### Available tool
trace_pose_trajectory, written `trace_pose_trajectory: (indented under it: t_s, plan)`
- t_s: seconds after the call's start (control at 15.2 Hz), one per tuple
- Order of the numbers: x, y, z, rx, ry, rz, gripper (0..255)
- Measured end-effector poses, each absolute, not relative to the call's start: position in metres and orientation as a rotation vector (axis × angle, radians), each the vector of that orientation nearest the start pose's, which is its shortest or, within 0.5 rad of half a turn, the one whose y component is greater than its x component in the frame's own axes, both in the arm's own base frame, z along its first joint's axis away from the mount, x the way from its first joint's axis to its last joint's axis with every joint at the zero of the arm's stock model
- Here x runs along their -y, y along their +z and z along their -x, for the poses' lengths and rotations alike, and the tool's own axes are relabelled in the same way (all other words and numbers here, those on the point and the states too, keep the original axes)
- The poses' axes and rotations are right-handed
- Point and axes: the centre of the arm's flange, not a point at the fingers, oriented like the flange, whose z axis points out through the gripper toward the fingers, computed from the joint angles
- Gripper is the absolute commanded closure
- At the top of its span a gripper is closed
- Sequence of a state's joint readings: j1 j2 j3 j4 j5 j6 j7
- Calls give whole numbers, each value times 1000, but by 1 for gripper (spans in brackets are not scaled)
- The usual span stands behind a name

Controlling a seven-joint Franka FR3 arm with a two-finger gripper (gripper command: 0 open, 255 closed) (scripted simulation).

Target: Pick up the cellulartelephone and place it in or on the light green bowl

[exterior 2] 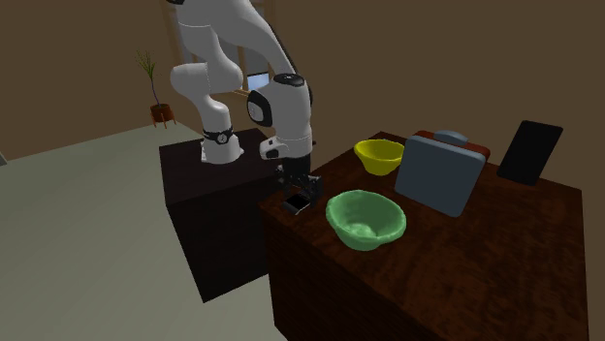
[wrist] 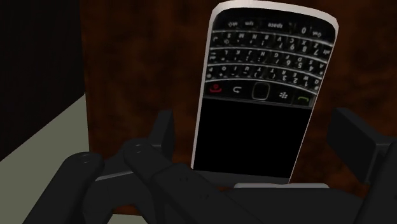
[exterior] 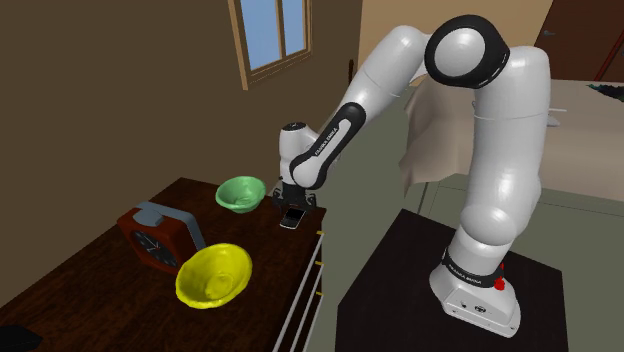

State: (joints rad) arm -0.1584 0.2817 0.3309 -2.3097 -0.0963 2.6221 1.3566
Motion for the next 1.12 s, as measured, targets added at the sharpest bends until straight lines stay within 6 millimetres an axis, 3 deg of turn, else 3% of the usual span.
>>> trace_pose_trajectory:
  t_s: [0.07, 0.73, 1.12]
  plan:
    - [-96, 233, -522, -1630, -12, 2612, 255]
    - [-96, 234, -522, -1631, -12, 2612, 255]
    - [-96, 260, -521, -1630, -12, 2611, 255]
